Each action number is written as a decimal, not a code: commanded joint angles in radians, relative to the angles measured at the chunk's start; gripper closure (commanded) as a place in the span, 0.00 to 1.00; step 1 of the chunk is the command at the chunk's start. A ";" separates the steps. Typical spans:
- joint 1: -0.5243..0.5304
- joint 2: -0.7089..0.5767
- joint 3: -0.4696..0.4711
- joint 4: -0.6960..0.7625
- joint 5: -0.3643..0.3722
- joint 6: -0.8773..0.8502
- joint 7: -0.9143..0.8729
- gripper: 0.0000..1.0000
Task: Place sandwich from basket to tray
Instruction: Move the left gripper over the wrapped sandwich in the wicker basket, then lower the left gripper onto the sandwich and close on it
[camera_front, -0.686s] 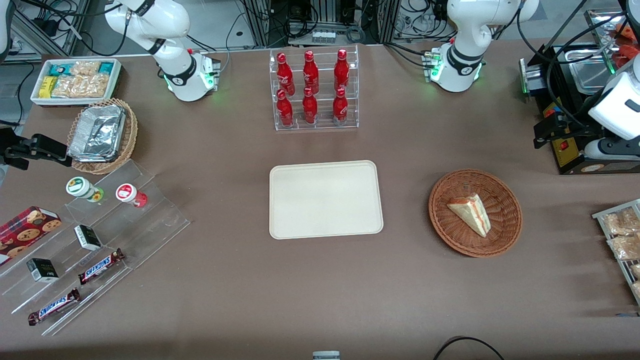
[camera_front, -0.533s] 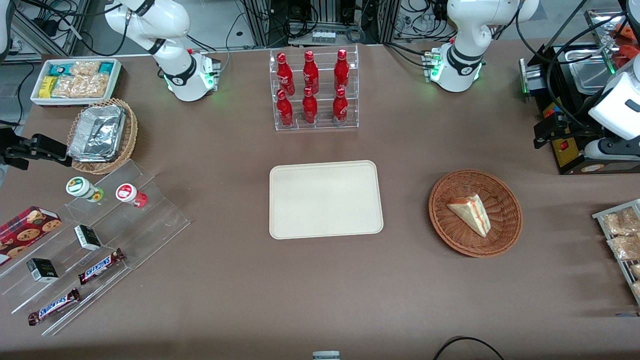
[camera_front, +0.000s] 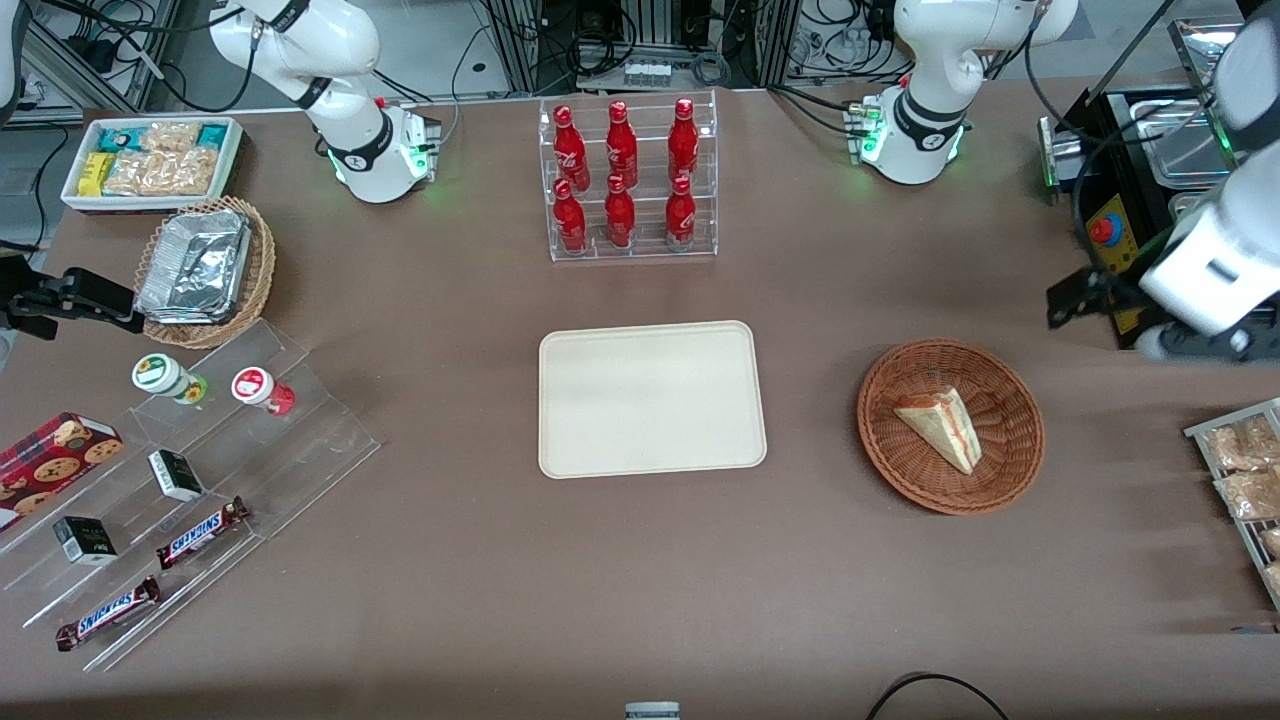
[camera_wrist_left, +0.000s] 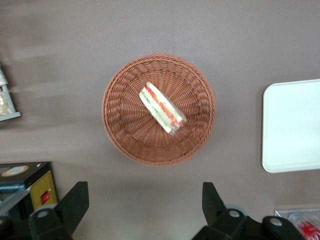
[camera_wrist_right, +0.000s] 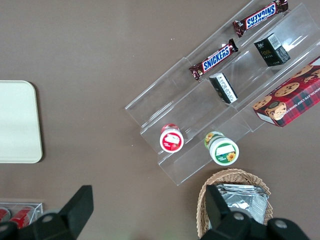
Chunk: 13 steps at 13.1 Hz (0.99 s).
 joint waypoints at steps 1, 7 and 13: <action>0.003 0.005 -0.005 -0.140 0.003 0.167 -0.086 0.00; -0.003 0.025 -0.005 -0.381 -0.005 0.491 -0.397 0.00; -0.011 0.073 -0.009 -0.481 -0.008 0.659 -0.548 0.00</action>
